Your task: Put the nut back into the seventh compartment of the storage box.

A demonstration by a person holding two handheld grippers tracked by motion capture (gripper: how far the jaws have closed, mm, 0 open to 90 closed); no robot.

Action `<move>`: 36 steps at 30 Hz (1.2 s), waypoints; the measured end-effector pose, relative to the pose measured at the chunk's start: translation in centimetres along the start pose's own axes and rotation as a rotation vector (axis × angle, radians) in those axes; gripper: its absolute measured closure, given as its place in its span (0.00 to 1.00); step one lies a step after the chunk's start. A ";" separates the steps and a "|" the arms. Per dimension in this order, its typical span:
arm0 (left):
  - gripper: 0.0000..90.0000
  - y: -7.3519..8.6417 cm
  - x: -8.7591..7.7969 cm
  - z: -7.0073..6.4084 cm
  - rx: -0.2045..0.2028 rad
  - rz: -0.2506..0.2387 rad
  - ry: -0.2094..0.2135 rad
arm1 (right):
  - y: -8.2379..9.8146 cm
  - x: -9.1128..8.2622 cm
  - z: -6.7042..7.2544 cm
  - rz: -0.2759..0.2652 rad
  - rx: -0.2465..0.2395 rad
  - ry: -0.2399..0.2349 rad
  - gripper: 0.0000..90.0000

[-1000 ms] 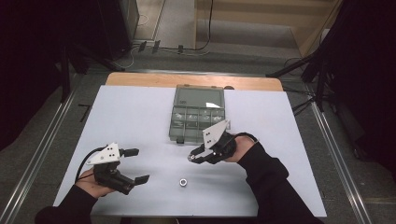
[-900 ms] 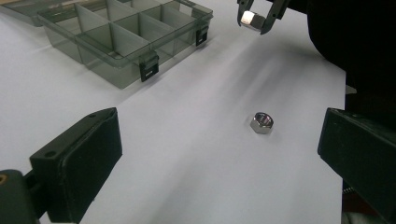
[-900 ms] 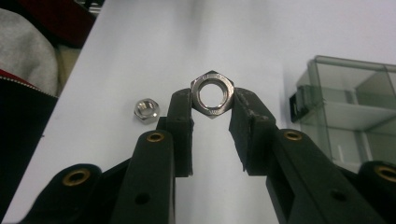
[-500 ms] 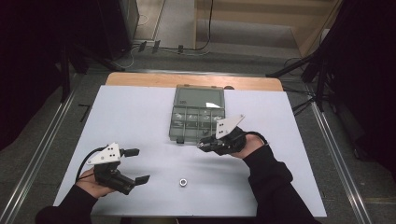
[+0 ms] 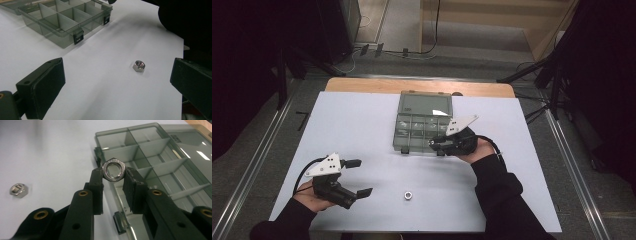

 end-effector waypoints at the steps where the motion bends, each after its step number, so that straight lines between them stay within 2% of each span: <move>1: 0.00 0.0 0.0 0.0 0.001 0.001 -0.002 | 0.0 0.1 -0.2 0.004 0.011 0.009 0.80; 5: 0.00 0.0 0.0 0.0 0.000 0.000 -0.002 | 0.1 0.5 -0.8 0.022 0.062 0.061 0.80; 10: 0.00 0.0 0.0 0.0 -0.001 0.000 -0.002 | -0.1 1.1 -1.0 0.016 0.093 0.088 0.80; 16: 0.00 0.0 0.0 0.0 0.000 0.001 -0.001 | 0.0 1.5 -1.5 0.018 0.154 0.128 0.80; 19: 0.00 0.0 0.0 0.0 -0.001 0.001 0.000 | 0.1 1.7 -1.7 0.024 0.166 0.133 0.80; 24: 0.00 0.0 0.0 0.0 -0.003 -0.001 -0.001 | 0.2 1.9 -1.6 0.033 0.159 0.144 0.79; 25: 0.00 0.0 0.0 0.0 -0.001 0.000 -0.001 | 0.2 1.9 -1.7 0.032 0.161 0.148 0.76; 27: 0.00 0.0 0.0 0.0 -0.002 -0.001 -0.002 | 0.1 1.9 -1.8 0.018 0.172 0.149 0.59; 30: 0.00 0.0 -0.1 0.0 -0.004 -0.002 -0.001 | 0.0 1.6 -1.8 0.004 0.190 0.144 0.43; 34: 0.00 -0.1 -0.1 0.0 -0.006 -0.005 0.001 | 0.0 1.2 -1.3 0.004 0.203 0.133 0.31; 36: 0.00 0.0 -0.1 0.0 -0.006 0.000 0.000 | -0.3 1.0 -0.9 -0.013 0.204 0.121 0.26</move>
Point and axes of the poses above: each handheld gripper's, and its own axes: x roughly forward along the jaws, y roughly out of its underside, z roughly to its left, the point moved 7 cm from there along x, roughly forward along the jaws, and after that the axes turned 11 degrees about x, right-handed, at the moved point
